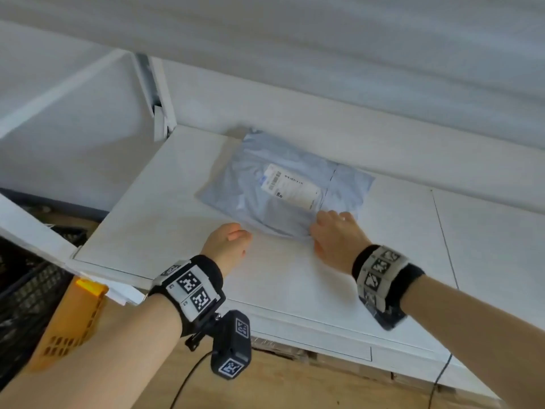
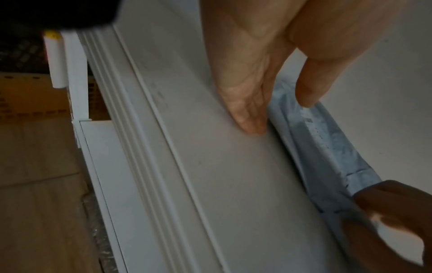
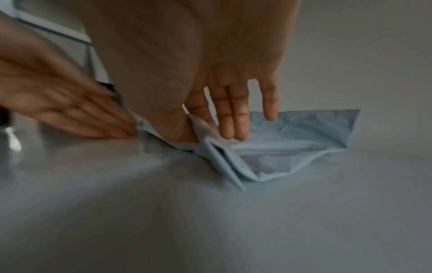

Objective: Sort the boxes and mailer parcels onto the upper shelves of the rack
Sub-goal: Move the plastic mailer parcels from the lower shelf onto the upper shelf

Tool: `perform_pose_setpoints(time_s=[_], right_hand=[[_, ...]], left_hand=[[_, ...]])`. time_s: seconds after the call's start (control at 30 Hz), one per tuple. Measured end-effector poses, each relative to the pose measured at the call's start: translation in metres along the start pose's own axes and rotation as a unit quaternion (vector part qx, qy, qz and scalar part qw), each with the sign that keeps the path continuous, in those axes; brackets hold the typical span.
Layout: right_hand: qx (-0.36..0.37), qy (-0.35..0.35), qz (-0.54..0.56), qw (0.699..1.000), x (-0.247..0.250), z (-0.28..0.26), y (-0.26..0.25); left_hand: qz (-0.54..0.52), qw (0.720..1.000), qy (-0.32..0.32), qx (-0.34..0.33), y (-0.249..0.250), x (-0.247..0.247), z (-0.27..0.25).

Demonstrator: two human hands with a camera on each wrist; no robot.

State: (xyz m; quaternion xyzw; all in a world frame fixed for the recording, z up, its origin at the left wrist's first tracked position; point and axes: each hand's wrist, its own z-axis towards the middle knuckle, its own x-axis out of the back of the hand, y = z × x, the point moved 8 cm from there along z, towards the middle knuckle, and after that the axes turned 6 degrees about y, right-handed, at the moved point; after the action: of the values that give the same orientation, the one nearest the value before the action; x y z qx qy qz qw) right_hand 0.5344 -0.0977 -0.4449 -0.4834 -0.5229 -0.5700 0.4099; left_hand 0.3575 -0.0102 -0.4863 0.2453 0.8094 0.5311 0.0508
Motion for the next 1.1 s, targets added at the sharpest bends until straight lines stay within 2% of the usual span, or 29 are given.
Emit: perform_pose_setpoints(time_s=[0.1,0.2,0.33,0.4,0.47,0.57,0.63,0.7,0.77,0.83,0.93,1.1], right_hand=[[0.017,0.057,0.080,0.995,0.018,-0.029,-0.037],[0.032,0.039,0.126,0.991,0.024,-0.046,-0.064],[0.082,-0.027,0.166,0.982,0.022,-0.057,-0.079],[0.074,-0.033,0.212,0.974,0.025,-0.053,-0.065],[0.012,-0.005,0.256,0.966,0.030,-0.036,-0.028],[-0.133,0.036,0.298,0.945,0.024,-0.001,0.042],[-0.219,-0.008,0.309,0.925,0.005,0.017,0.077],[-0.270,-0.086,0.311,0.907,-0.020,0.024,0.097],[-0.307,-0.126,0.355,0.874,-0.035,0.024,0.106],[-0.338,-0.127,0.416,0.835,-0.041,0.018,0.106],[-0.322,-0.139,0.437,0.828,-0.043,0.004,0.094],[-0.342,-0.120,0.504,0.784,-0.040,-0.046,0.078]], left_hand=[[-0.073,0.997,0.027,0.024,0.000,-0.006,0.000],[-0.118,0.990,0.061,0.053,-0.009,-0.009,-0.004],[-0.010,0.995,0.080,0.058,-0.021,-0.008,-0.008],[0.022,0.995,0.080,0.062,-0.023,-0.007,-0.006],[0.038,0.994,0.081,0.066,-0.024,-0.005,-0.003],[0.081,0.993,0.072,0.052,-0.024,-0.006,-0.003],[0.096,0.992,0.071,0.040,-0.023,-0.007,-0.005],[0.102,0.992,0.068,0.031,-0.021,-0.008,-0.008],[0.120,0.991,0.058,0.019,-0.018,-0.009,-0.011],[0.130,0.990,0.045,0.010,-0.016,-0.011,-0.015],[0.129,0.991,0.022,0.003,-0.016,-0.013,-0.021],[0.086,0.994,-0.022,0.059,-0.024,-0.009,-0.037]])
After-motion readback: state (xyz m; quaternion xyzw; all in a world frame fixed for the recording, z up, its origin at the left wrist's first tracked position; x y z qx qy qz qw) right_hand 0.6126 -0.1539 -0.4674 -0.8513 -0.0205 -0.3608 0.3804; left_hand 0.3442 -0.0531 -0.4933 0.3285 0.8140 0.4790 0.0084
